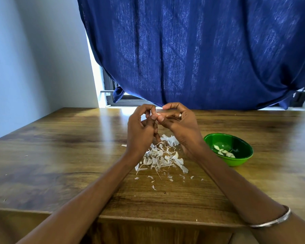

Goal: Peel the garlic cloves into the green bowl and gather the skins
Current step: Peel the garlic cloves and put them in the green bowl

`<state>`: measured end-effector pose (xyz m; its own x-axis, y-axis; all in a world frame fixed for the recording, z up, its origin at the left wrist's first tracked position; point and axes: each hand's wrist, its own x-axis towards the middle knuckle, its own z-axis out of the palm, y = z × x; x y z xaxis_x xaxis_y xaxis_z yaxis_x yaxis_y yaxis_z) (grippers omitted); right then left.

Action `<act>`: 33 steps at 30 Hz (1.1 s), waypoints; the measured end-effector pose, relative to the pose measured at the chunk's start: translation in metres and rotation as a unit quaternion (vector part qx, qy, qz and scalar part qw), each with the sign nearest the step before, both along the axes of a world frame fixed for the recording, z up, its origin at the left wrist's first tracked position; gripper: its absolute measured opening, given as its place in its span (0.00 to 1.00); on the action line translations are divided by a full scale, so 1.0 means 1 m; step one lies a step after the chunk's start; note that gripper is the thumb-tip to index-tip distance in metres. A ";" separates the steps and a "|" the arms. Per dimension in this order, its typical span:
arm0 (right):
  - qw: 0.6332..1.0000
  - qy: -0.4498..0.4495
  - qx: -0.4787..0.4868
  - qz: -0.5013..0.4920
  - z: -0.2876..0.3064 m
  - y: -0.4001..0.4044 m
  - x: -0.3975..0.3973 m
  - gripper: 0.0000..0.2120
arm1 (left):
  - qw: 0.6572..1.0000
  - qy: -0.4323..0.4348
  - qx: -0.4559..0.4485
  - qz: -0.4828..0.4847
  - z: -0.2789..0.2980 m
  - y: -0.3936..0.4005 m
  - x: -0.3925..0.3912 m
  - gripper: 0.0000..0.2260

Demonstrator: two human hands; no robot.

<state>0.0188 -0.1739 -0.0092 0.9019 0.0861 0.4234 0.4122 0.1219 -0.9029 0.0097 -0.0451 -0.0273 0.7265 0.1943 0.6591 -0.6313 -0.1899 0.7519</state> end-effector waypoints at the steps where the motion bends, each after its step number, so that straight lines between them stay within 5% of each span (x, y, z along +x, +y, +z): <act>1: 1.000 0.001 0.000 0.001 0.000 0.000 0.001 0.15 | 1.000 0.005 -0.001 0.000 0.000 0.000 0.001 0.03; 12: 0.997 0.038 -0.033 0.061 0.008 -0.011 0.003 0.09 | 0.999 0.007 0.031 0.004 0.002 0.002 0.004 0.07; 19: 0.995 -0.002 -0.096 0.016 0.007 -0.013 0.006 0.09 | 0.996 -0.028 0.072 0.034 0.002 0.003 0.004 0.05; 33: 0.995 0.022 -0.093 0.002 0.009 -0.017 0.006 0.07 | 0.997 -0.031 0.016 0.073 0.008 0.005 -0.001 0.06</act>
